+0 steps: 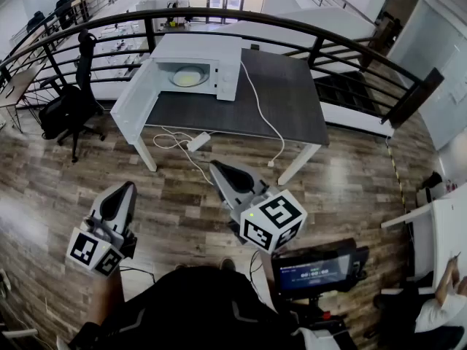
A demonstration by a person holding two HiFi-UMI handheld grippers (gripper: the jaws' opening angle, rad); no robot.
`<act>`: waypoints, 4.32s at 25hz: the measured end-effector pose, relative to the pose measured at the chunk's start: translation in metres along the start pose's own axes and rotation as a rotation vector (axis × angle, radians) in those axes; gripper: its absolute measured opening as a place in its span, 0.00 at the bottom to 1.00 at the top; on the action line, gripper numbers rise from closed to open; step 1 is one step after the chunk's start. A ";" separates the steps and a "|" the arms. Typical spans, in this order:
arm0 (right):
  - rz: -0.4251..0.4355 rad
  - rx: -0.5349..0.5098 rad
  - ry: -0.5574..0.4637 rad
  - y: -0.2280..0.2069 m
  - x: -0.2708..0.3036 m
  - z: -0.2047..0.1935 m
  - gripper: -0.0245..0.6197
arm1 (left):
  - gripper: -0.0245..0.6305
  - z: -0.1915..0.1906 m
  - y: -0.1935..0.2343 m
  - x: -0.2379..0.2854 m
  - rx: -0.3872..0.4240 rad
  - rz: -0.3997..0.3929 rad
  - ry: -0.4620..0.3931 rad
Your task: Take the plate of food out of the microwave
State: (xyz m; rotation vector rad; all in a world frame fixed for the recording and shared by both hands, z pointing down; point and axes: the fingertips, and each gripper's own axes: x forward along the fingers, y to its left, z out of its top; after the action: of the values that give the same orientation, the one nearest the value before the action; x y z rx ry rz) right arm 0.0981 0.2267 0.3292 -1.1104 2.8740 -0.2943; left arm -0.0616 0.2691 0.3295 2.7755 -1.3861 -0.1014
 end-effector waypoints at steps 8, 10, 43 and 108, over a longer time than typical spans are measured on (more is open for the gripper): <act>-0.020 0.052 -0.022 -0.005 0.001 0.001 0.02 | 0.04 0.007 -0.007 0.000 -0.015 -0.025 -0.022; -0.018 0.068 -0.029 -0.003 0.002 0.001 0.02 | 0.04 0.002 -0.002 -0.004 -0.002 -0.017 0.000; -0.119 0.054 -0.015 0.042 0.057 -0.017 0.02 | 0.04 0.012 0.055 -0.037 -0.090 -0.160 -0.073; 0.010 0.061 -0.002 -0.233 0.337 0.033 0.02 | 0.04 0.013 0.282 0.273 -0.086 -0.065 -0.019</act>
State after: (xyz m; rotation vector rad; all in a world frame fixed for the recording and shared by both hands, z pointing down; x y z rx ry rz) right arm 0.0066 -0.1732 0.3508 -1.0854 2.8472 -0.3772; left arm -0.1232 -0.1188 0.3224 2.7561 -1.2643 -0.1847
